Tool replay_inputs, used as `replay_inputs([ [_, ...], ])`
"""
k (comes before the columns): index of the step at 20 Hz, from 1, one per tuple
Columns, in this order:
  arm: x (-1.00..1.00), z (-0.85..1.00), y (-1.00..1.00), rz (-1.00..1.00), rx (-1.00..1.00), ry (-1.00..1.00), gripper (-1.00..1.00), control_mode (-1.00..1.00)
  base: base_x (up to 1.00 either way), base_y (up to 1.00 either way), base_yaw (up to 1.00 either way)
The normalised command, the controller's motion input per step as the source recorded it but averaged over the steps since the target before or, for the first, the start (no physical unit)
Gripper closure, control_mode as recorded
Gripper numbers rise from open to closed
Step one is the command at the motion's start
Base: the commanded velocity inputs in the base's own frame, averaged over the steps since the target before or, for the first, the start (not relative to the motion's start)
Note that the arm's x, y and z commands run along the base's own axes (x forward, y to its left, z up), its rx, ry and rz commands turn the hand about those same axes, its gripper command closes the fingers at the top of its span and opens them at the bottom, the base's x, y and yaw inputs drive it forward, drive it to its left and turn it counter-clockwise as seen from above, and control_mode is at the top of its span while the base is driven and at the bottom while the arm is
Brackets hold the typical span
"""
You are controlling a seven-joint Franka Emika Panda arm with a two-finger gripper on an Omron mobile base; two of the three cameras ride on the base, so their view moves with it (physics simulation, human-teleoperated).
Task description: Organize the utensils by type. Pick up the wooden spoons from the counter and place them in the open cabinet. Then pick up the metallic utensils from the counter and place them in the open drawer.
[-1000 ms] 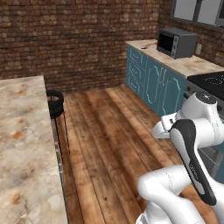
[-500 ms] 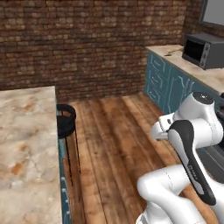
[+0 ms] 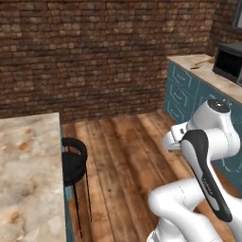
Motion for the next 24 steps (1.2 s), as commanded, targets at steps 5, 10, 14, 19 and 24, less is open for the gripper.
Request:
replay_inputs([
  [5, 0.0, 0.0, 0.0, 0.0, 0.0, 0.0, -1.0, 1.0, 1.0, -0.29, -0.14],
  [10, 0.0, 0.0, 0.0, 0.0, 0.0, 0.0, -1.0, 1.0, 0.99, -0.33, -0.23],
  [14, 0.0, 0.0, 0.0, 0.0, 0.0, 0.0, -1.0, 1.0, 0.96, -0.37, -0.29],
  [19, 0.0, 0.0, 0.0, 0.0, 0.0, 0.0, -1.0, 1.0, 0.95, -0.32, -0.29],
  [24, 0.0, 0.0, 0.0, 0.0, 0.0, 0.0, -1.0, 1.0, 0.98, -0.17, -0.27],
])
